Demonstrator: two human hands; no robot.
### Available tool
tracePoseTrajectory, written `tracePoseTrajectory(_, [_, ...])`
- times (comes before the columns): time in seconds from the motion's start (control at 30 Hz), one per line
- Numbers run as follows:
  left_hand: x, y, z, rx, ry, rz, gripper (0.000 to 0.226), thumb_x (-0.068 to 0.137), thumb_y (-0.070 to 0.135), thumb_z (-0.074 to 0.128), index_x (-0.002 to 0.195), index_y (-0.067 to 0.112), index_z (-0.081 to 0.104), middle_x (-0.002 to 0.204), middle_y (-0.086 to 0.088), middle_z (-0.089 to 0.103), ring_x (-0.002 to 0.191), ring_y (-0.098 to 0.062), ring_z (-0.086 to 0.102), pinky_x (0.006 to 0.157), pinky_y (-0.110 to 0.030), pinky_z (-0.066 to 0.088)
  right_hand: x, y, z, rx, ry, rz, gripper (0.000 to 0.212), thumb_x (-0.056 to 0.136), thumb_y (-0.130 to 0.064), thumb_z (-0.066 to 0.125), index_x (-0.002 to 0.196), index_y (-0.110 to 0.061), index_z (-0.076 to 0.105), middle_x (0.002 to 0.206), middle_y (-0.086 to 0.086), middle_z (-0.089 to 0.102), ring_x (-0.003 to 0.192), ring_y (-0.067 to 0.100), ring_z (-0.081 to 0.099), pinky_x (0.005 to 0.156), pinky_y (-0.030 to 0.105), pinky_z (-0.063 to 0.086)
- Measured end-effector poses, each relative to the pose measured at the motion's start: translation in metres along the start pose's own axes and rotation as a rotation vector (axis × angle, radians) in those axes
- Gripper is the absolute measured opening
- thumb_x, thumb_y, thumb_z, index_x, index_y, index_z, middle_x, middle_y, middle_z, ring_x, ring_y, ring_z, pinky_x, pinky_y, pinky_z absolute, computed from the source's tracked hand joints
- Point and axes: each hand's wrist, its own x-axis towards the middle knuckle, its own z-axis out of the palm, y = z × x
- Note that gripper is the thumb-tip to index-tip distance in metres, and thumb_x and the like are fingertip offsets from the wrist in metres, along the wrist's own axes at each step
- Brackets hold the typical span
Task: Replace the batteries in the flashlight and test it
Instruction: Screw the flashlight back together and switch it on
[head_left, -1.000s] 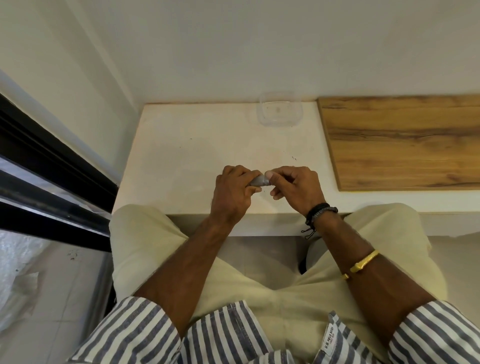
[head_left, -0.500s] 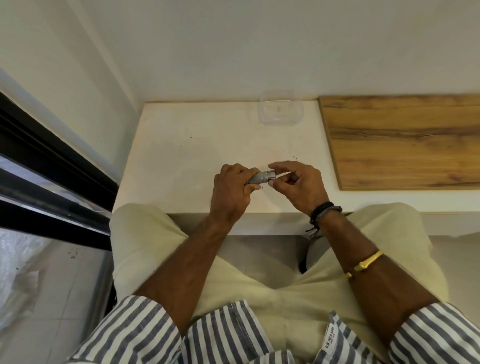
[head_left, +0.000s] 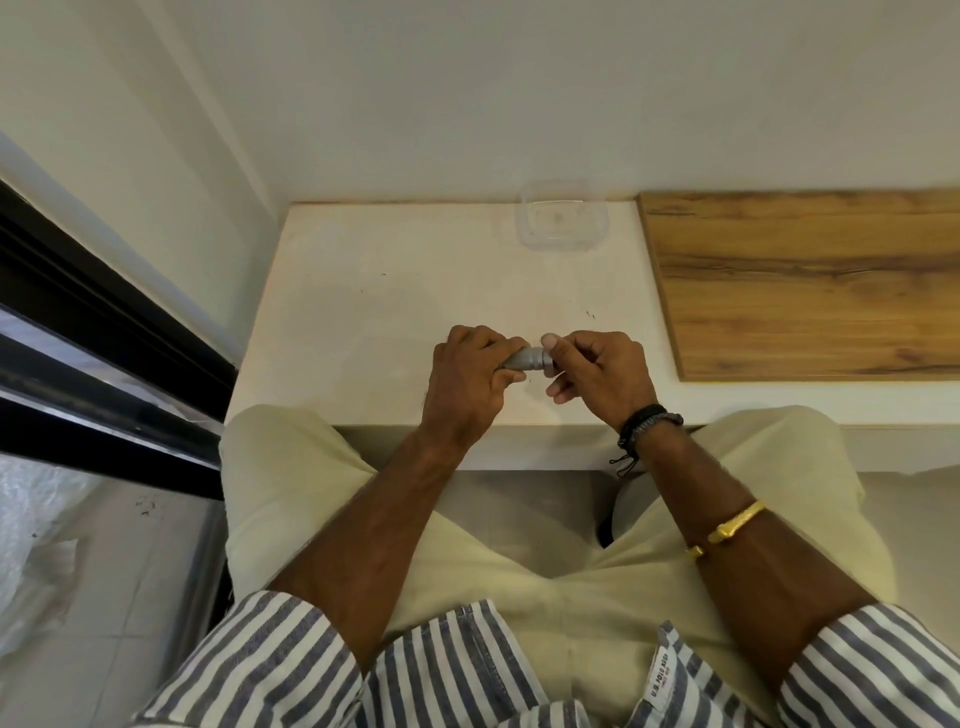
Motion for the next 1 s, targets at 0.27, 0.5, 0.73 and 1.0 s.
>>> tracePoseTrajectory(0.27, [0.000, -0.003, 0.001, -0.015, 0.001, -0.033, 0.031, 0.090, 0.025, 0.069, 0.119, 0.017, 0.068, 0.104, -0.005, 0.067, 0.098, -0.025, 0.052, 0.081, -0.043, 0.048, 0.000, -0.004, -0.001, -0.056, -0.003, -0.094, 0.021, 0.091, -0.019, 0.075, 0.111, -0.012, 0.076, 0.097, 0.004, 0.077, 0.076, 0.014, 0.075, 0.077, 0.033, 0.064])
tracePoseTrajectory(0.5, [0.000, -0.004, 0.000, -0.021, 0.010, -0.045, 0.032, 0.090, 0.025, 0.068, 0.121, 0.017, 0.067, 0.105, -0.005, 0.067, 0.099, -0.026, 0.053, 0.081, -0.045, 0.049, -0.001, -0.004, -0.002, -0.090, -0.014, -0.118, 0.030, 0.083, -0.013, 0.082, 0.111, -0.017, 0.077, 0.075, -0.004, 0.073, 0.068, 0.014, 0.066, 0.079, 0.025, 0.059])
tracePoseTrajectory(0.73, [-0.001, -0.004, 0.000, -0.022, 0.041, -0.019, 0.029, 0.090, 0.021, 0.069, 0.119, 0.015, 0.068, 0.103, -0.006, 0.068, 0.097, -0.027, 0.054, 0.080, -0.045, 0.050, -0.002, -0.005, 0.004, -0.058, 0.012, -0.069, 0.028, 0.089, -0.031, 0.075, 0.110, -0.013, 0.075, 0.080, 0.001, 0.076, 0.065, 0.009, 0.074, 0.067, 0.018, 0.060])
tracePoseTrajectory(1.0, [0.000, -0.005, 0.000, -0.037, 0.076, -0.006, 0.029, 0.090, 0.018, 0.069, 0.119, 0.013, 0.069, 0.106, -0.006, 0.069, 0.100, -0.027, 0.056, 0.082, -0.043, 0.048, -0.003, -0.006, 0.009, -0.023, -0.014, -0.054, 0.026, 0.095, -0.032, 0.067, 0.110, -0.011, 0.070, 0.075, 0.003, 0.075, 0.059, 0.011, 0.073, 0.060, 0.022, 0.061])
